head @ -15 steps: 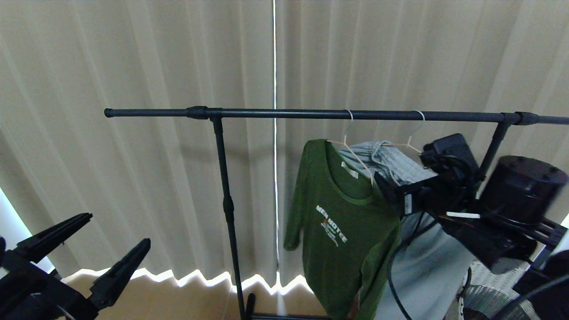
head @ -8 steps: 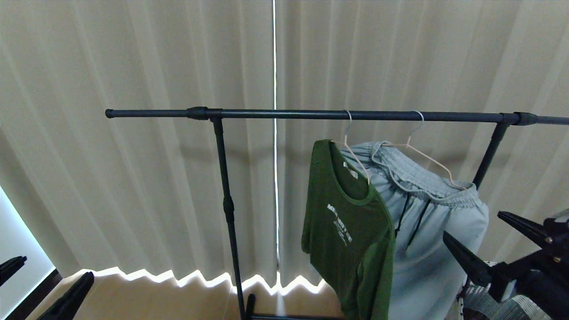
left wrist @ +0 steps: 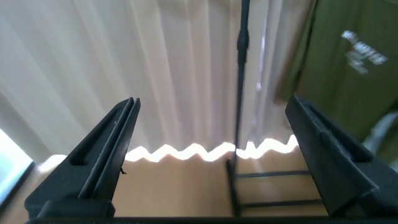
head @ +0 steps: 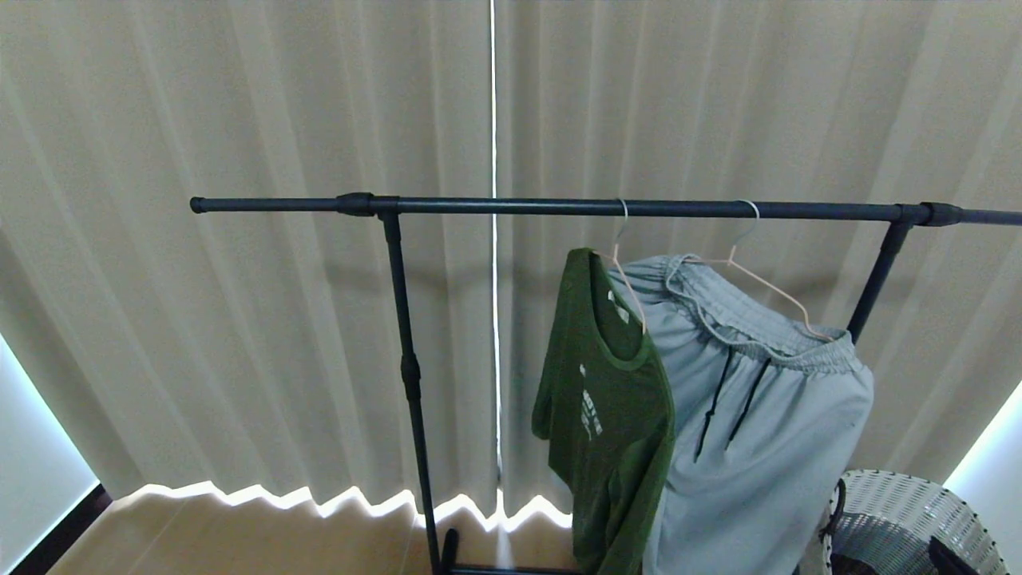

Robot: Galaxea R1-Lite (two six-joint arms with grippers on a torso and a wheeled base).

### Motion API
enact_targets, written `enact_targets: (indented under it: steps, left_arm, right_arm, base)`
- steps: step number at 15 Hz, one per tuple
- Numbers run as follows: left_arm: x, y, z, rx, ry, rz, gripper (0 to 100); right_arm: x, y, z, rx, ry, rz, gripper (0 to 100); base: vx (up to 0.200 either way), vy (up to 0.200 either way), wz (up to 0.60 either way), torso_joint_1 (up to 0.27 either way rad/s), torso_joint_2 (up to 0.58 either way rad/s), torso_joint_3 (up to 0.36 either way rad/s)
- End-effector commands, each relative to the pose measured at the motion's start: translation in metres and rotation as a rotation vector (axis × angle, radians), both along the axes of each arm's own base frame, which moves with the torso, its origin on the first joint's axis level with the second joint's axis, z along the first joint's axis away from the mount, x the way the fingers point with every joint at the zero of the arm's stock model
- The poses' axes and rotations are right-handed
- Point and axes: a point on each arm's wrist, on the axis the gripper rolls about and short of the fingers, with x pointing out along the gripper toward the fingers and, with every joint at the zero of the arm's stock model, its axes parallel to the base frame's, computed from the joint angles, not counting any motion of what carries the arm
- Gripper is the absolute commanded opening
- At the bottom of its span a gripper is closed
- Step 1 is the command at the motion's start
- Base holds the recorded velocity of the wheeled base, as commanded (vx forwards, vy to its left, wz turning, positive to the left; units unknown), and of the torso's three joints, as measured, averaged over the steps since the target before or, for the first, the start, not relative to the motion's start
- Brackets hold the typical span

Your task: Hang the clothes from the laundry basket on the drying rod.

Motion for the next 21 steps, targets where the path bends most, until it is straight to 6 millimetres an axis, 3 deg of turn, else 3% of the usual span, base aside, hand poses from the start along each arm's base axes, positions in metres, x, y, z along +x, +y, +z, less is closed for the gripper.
enact_targets:
  steps: [1, 4, 8, 11, 12, 14, 18, 21]
  left_arm:
    - [-0.004, 0.0, -0.001, 0.0, -0.049, -0.006, 100]
    - [-0.005, -0.003, -0.001, 0.005, -0.05, -0.164, 100]
    - [-0.005, -0.004, -0.001, 0.023, -0.054, -0.173, 100]
    - [-0.005, -0.001, -0.001, 0.027, -0.061, -0.032, 100]
    - [-0.011, -0.002, -0.002, 0.019, -0.134, 0.019, 100]
    - [-0.011, -0.002, -0.002, 0.013, -0.132, 0.032, 100]
    - [-0.011, -0.003, -0.002, -0.03, -0.131, -0.039, 100]
    - [-0.011, -0.003, -0.002, -0.03, -0.133, -0.039, 100]
  right_arm:
    - [-0.044, -0.011, -0.017, 0.03, -0.106, -0.069, 100]
    - [-0.053, -0.013, -0.018, 0.03, -0.129, -0.136, 100]
    - [-0.058, -0.013, -0.019, 0.024, -0.184, -0.229, 100]
    - [-0.064, -0.013, -0.02, 0.03, -0.242, -0.257, 100]
    - [-0.066, -0.012, -0.02, 0.03, -0.262, -0.283, 100]
    - [-0.069, -0.012, -0.022, 0.033, -0.304, -0.285, 100]
    - [-0.068, -0.01, -0.025, 0.104, -0.323, -0.243, 100]
    - [-0.065, -0.005, -0.025, 0.255, -0.354, -0.011, 100]
  base:
    - [0.0, 0.0, 0.0, 0.0, 0.0, 0.0]
    - [0.0, 0.0, 0.0, 0.0, 0.0, 0.0]
    - [0.0, 0.0, 0.0, 0.0, 0.0, 0.0]
    - [0.0, 0.0, 0.0, 0.0, 0.0, 0.0]
    - [0.0, 0.0, 0.0, 0.0, 0.0, 0.0]
    - [0.0, 0.0, 0.0, 0.0, 0.0, 0.0]
    - [0.0, 0.0, 0.0, 0.0, 0.0, 0.0]
    - [0.0, 0.0, 0.0, 0.0, 0.0, 0.0]
